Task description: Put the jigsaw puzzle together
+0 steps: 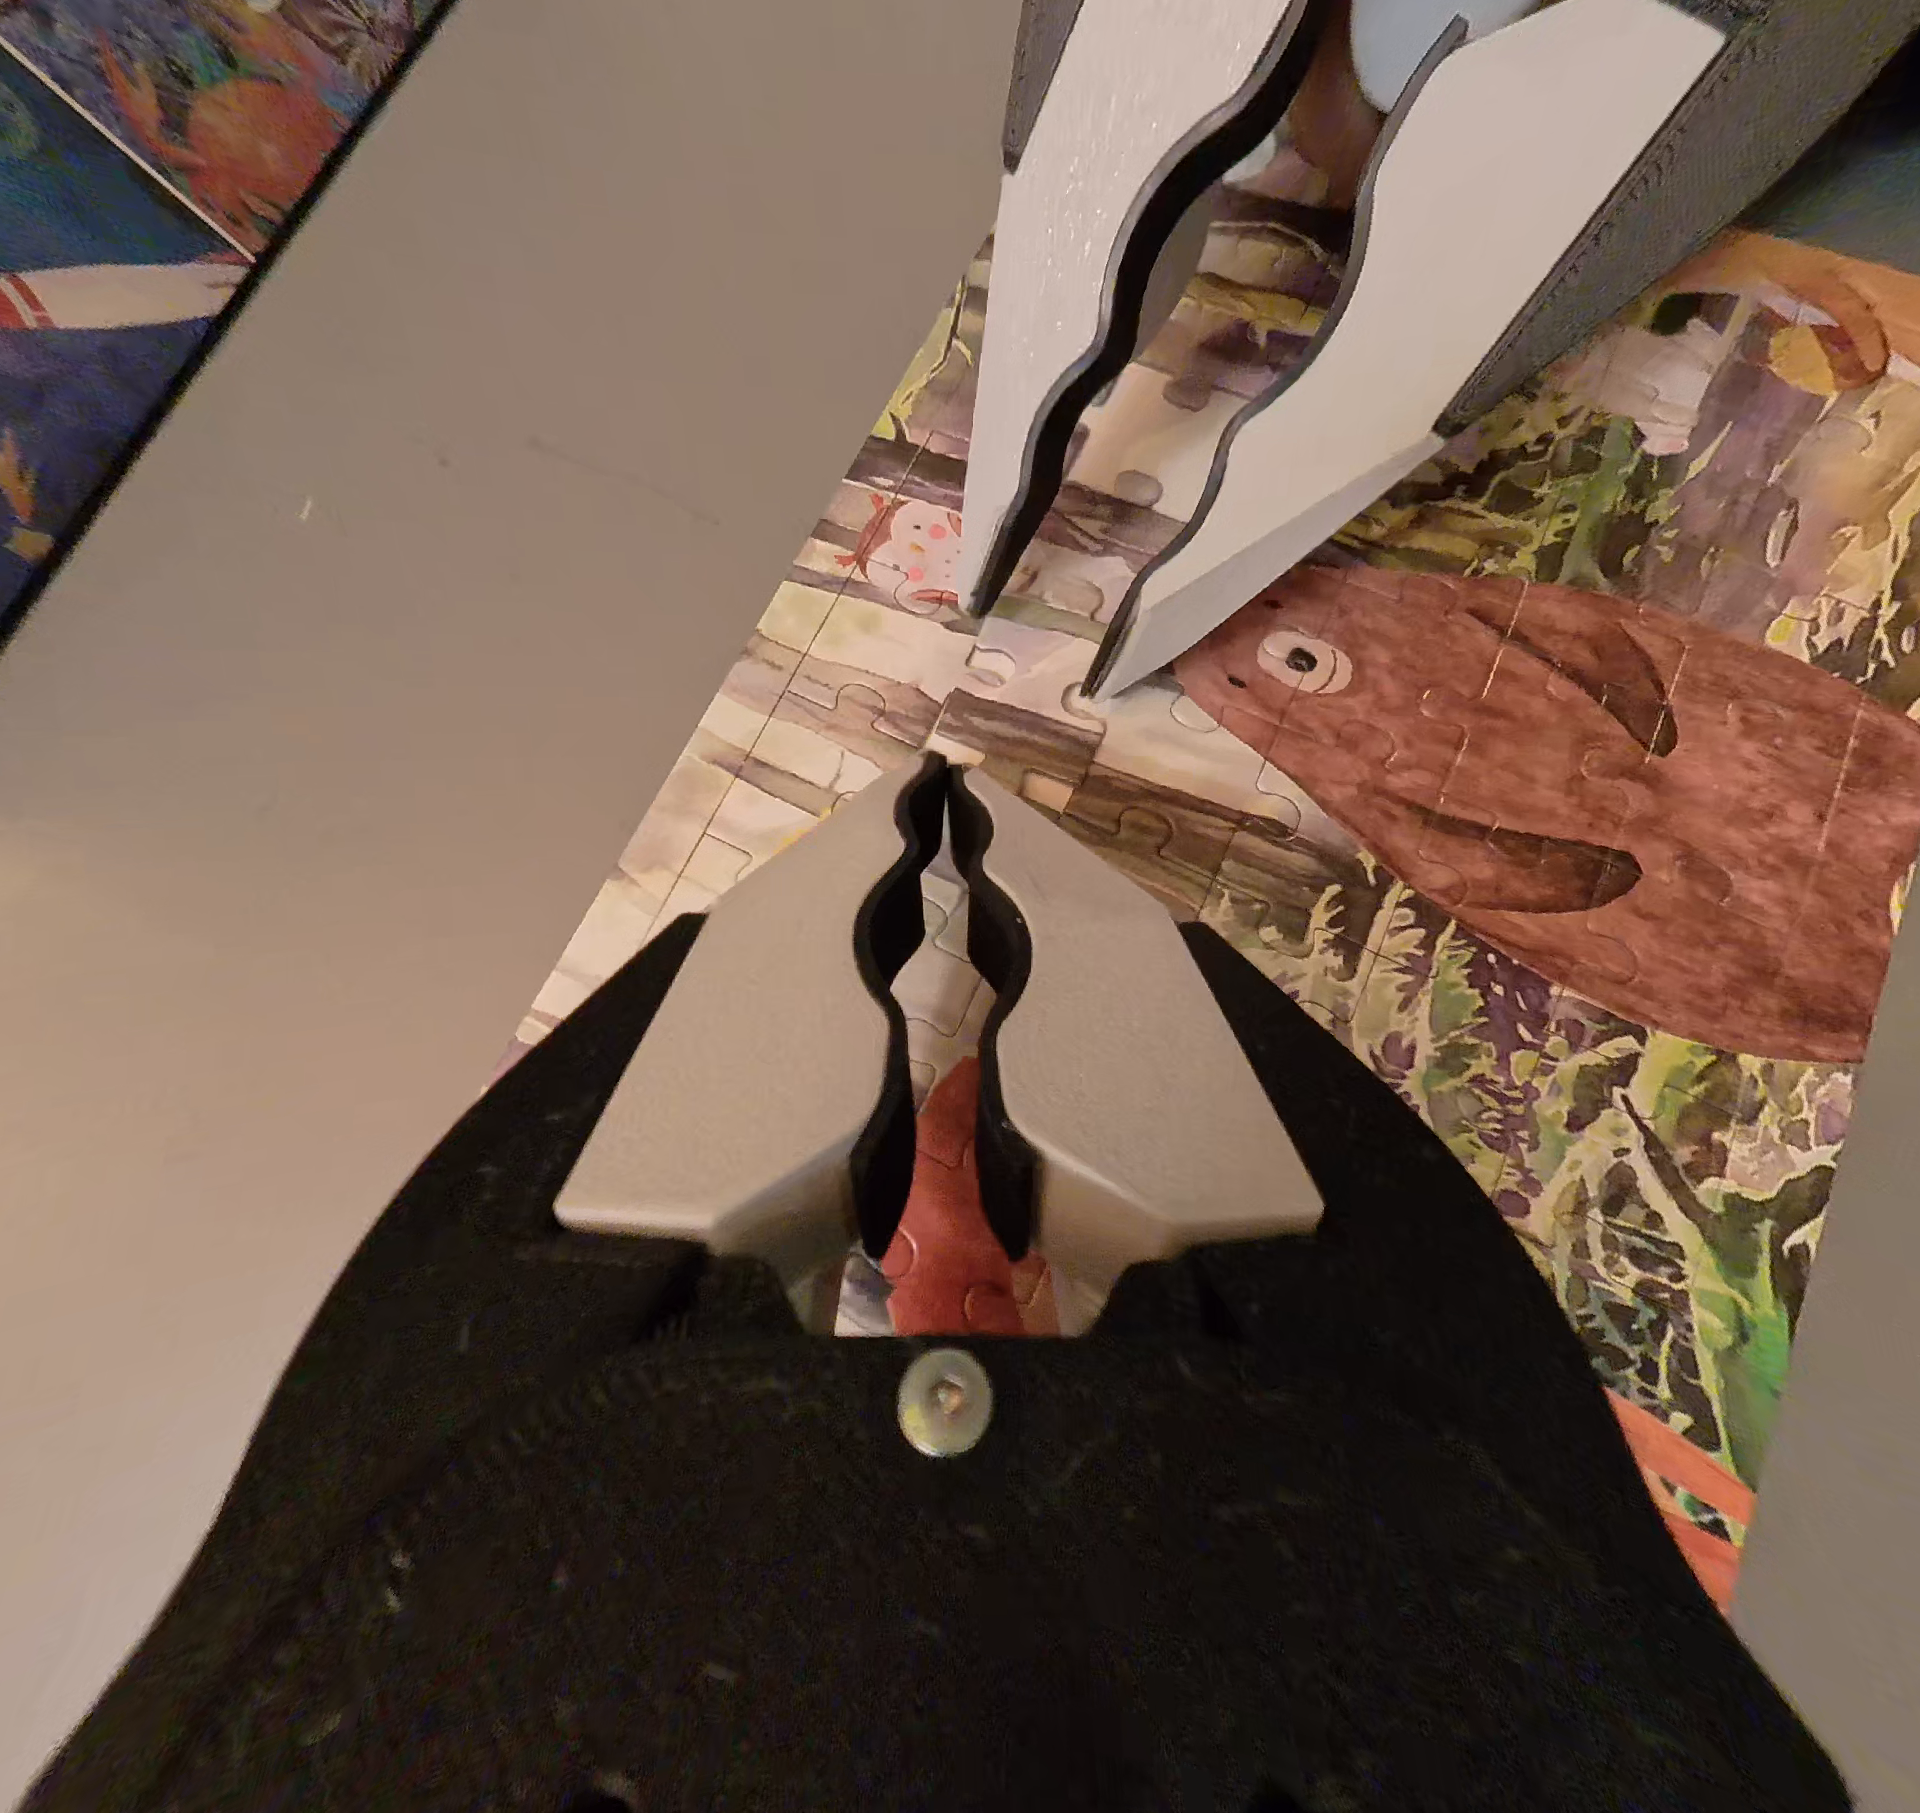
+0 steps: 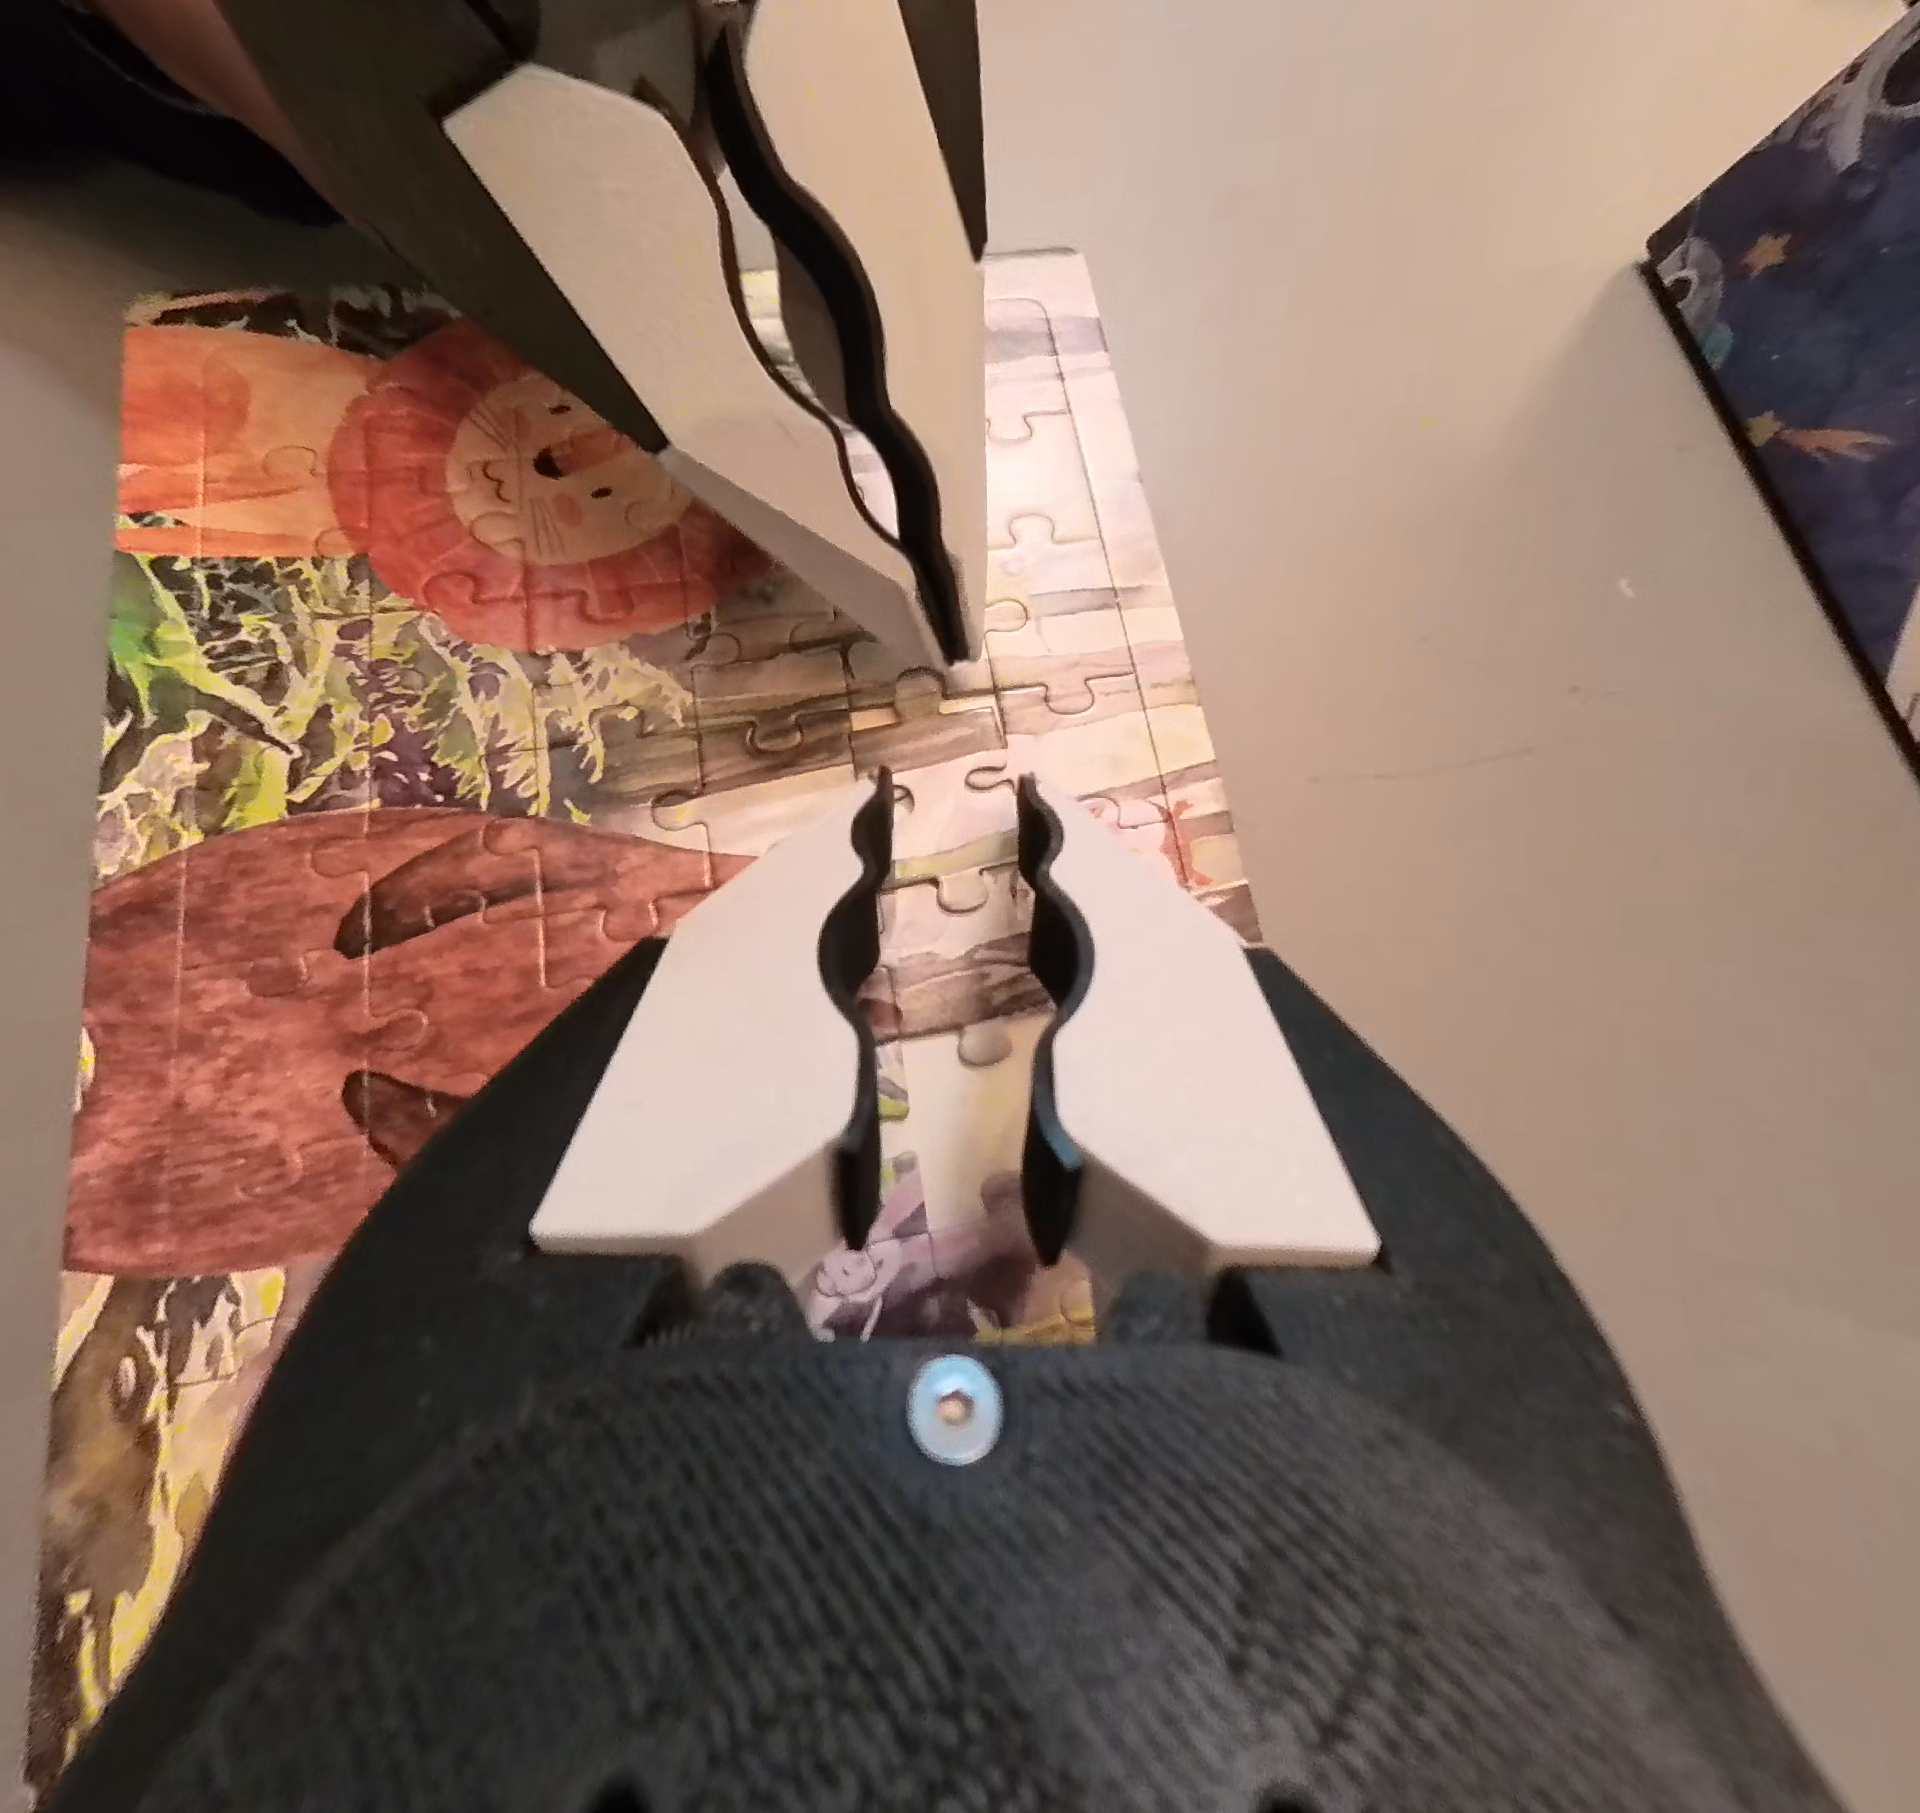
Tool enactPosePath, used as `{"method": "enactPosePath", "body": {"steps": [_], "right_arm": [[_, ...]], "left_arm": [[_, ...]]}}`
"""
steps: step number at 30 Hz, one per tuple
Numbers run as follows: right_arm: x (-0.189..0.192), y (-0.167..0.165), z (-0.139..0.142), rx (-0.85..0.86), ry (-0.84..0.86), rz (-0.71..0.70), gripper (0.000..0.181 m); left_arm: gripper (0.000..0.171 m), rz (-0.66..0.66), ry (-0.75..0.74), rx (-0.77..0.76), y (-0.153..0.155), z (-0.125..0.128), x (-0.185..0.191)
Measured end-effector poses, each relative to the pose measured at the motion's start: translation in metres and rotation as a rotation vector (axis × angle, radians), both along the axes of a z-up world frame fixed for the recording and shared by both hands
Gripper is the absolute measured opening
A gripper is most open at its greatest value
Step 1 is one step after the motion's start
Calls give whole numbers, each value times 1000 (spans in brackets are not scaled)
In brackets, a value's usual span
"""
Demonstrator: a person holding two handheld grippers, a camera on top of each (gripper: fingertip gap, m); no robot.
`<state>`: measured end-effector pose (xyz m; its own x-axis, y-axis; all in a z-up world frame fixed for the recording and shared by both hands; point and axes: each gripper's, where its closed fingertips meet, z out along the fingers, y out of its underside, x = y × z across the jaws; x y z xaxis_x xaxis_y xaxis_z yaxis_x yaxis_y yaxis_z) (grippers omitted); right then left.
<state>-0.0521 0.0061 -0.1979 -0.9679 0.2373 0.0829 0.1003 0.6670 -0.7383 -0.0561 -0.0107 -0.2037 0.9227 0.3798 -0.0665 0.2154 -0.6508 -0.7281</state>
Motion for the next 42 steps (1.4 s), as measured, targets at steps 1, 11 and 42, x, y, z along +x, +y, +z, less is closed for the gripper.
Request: {"method": "enactPosePath", "body": {"steps": [1, 11, 42], "right_arm": [[0, 1, -1, 7, 2, -1, 22], [2, 17, -8, 36, -53, 8, 19], [1, 11, -7, 27, -40, 1, 15]], "left_arm": [[0, -2, 3, 6, 0, 1, 0], [0, -33, 6, 17, 2, 2, 6], [9, -61, -135, 24, 1, -4, 18]]}}
